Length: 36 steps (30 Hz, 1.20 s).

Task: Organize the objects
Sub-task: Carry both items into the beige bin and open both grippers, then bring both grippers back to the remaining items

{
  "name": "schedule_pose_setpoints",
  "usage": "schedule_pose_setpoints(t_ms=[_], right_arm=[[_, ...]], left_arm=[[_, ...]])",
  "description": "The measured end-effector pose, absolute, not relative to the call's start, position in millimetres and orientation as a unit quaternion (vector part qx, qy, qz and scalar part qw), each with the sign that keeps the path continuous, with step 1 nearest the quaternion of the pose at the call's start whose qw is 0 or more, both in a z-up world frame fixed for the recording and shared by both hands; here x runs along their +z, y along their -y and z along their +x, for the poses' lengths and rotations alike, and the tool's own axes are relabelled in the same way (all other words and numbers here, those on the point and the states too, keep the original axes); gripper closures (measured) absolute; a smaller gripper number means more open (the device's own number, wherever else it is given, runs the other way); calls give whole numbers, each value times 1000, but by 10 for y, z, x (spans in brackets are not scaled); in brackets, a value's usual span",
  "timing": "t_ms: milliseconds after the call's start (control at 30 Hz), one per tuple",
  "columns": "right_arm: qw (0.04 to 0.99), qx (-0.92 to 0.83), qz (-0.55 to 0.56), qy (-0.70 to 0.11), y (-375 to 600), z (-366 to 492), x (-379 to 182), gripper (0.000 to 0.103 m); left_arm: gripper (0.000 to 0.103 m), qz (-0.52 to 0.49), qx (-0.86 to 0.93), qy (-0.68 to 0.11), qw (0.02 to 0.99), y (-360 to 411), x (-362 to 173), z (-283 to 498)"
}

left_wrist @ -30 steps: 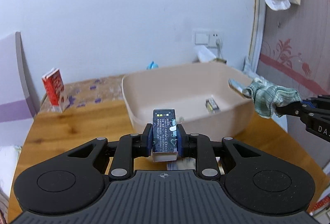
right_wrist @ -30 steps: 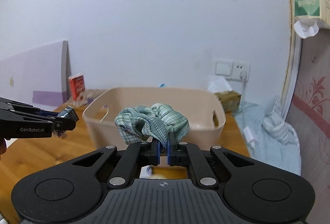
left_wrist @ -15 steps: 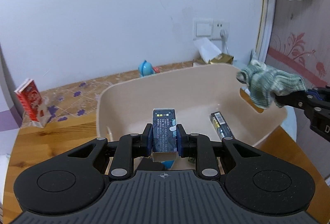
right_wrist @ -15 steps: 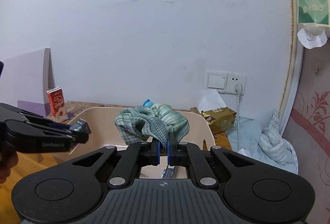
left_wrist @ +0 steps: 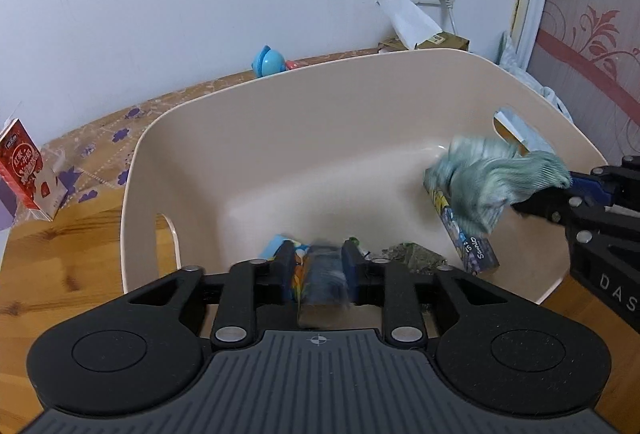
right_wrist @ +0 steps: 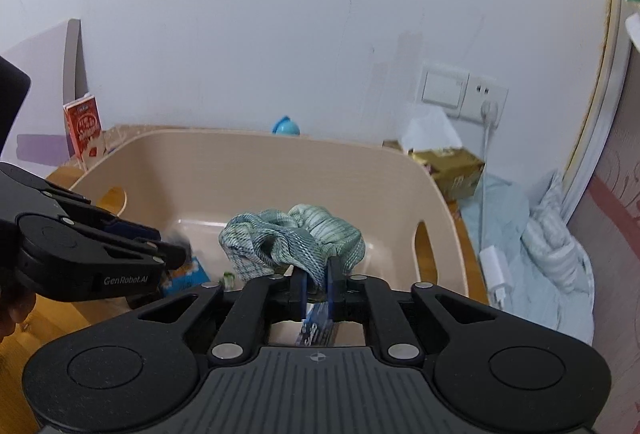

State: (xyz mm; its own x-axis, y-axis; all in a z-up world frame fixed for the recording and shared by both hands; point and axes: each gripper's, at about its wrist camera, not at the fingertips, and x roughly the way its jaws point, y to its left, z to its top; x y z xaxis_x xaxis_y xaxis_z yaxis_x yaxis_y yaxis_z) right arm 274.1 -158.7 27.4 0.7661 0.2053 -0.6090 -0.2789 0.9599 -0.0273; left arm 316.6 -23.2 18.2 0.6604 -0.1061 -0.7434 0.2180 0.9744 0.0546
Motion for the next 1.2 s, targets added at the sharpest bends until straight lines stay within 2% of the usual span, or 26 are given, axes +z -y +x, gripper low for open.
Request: schedule_pose_setpoints(t_ms=[33, 67, 100, 133, 300, 367, 433, 500, 700, 1200], right_arm=[[938, 129, -53, -316, 1612, 2735, 272, 72], [938, 133, -49, -315, 1634, 2712, 274, 67], [939, 137, -43, -312, 1659, 2687, 281, 63], [941, 136, -39, -307, 1681, 2650, 298, 60], [952, 127, -30, -276, 1763, 2402, 421, 34], [955, 127, -27, -266, 1796, 2297, 462, 26], [957, 127, -29, -260, 1809, 2181, 483, 22], [957, 127, -33, -258, 1811, 2074, 484, 13], [954, 129, -47, -266, 1792, 1749, 358, 5], [924, 116, -73, -356, 1939, 1581, -299, 4]], left_arm=[[53, 68, -85, -398, 911, 226, 191, 3151], [39, 66, -80, -391, 914, 219, 212, 3128], [32, 63, -76, -381, 919, 204, 242, 3091], [31, 61, -76, -373, 923, 188, 275, 3054], [27, 57, -72, -349, 933, 140, 451, 2866], [24, 54, -69, -337, 937, 105, 511, 2755], [21, 50, -67, -328, 941, 77, 565, 2639], [19, 48, -65, -321, 944, 52, 599, 2515], [15, 54, -64, -311, 947, 25, 594, 2137], [14, 57, -63, -396, 914, 34, -149, 1869]])
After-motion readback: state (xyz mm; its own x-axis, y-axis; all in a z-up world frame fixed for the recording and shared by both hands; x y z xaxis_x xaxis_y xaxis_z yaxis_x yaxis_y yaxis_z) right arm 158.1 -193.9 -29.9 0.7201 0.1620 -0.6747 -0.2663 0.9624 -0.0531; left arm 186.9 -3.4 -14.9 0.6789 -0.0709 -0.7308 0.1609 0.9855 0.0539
